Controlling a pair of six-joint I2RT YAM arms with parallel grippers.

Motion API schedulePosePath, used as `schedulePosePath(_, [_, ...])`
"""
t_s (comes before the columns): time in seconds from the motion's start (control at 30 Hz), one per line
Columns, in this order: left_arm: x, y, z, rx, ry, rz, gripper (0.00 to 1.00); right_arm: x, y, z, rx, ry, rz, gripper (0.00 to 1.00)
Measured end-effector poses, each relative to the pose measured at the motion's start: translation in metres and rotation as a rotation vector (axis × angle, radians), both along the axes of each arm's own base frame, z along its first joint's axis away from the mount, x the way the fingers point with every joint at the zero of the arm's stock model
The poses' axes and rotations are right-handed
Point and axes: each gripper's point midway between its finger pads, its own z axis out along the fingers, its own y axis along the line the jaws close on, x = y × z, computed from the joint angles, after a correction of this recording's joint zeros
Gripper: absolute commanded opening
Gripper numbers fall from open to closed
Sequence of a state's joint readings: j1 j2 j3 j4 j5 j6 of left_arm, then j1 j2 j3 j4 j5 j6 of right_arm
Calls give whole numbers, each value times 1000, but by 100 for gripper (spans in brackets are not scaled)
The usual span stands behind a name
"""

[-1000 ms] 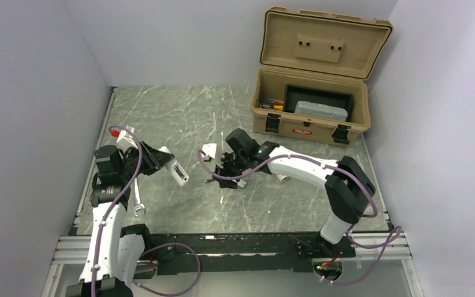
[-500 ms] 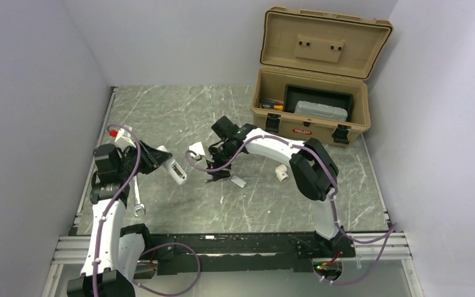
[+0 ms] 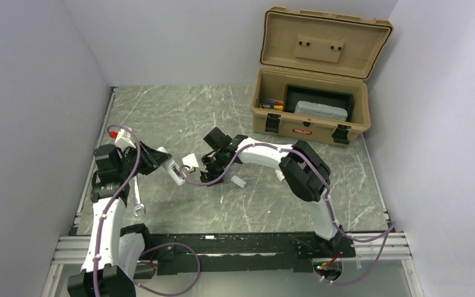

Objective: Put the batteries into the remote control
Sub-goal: Pick up the battery from the center of the board.

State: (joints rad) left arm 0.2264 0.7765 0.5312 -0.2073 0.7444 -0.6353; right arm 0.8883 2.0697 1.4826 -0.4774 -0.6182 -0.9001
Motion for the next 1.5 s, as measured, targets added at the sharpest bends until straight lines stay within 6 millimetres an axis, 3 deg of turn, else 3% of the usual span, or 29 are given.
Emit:
schedulePosePath(0.27, [1,2,0,0,0,5,0,9,-3,-18,-45,-16,-21,49])
schedulePosePath(0.77, [1,3,0,-1,0,12,0,19,2,-20,-53,-37,-37,36])
schedulePosePath(1.17, [1,4,0,-1,0,16,0,20,-4,-22,-97,-42,-34,35])
schedulePosePath(1.37, [1,5,0,-1,0,18,0,18,-7,-22,-110,-35,-36,26])
schedulePosePath(1.5, [2,5,0,-1,0,19,0,15,-8,-23,-127,-12,-34,13])
